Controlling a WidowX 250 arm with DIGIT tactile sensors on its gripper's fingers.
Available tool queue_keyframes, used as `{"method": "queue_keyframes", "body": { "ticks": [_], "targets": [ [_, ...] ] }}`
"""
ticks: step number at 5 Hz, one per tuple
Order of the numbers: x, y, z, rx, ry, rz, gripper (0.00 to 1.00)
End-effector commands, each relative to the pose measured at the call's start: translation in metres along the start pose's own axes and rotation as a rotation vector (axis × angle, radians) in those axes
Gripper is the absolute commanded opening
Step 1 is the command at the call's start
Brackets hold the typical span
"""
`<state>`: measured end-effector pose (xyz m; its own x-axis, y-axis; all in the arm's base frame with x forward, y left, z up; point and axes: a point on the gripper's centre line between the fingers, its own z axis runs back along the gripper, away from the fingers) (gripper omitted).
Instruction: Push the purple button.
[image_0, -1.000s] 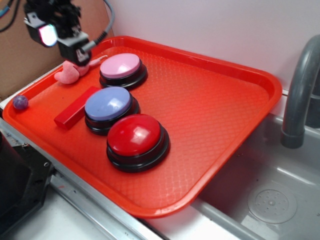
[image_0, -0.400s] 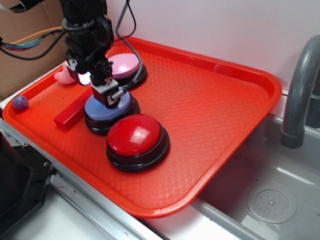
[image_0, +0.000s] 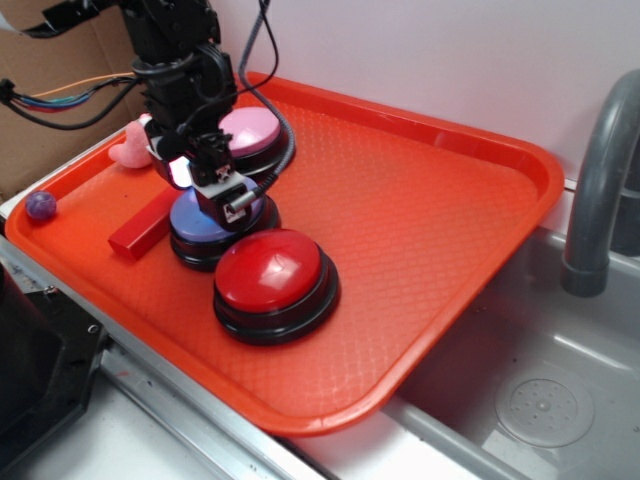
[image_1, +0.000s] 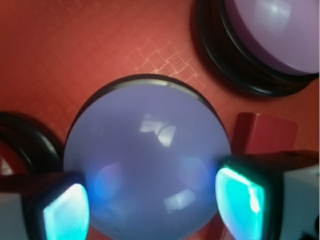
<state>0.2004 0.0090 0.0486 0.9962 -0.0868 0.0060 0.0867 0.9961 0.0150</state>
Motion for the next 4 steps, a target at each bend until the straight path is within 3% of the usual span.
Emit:
{"method": "queue_keyframes", "body": {
  "ticks": [1, 2, 3, 4],
  "targets": [
    [0.000, 0.007, 0.056, 0.035, -0.171, -0.027, 1.00],
    [-0.001, 0.013, 0.071, -0.130, -0.215, -0.075, 1.00],
    [-0.004, 0.011, 0.074, -0.135, -0.189, -0.072, 1.00],
    [-0.008, 0.006, 0.086, -0.063, -0.146, -0.049, 1.00]
  ]
}}
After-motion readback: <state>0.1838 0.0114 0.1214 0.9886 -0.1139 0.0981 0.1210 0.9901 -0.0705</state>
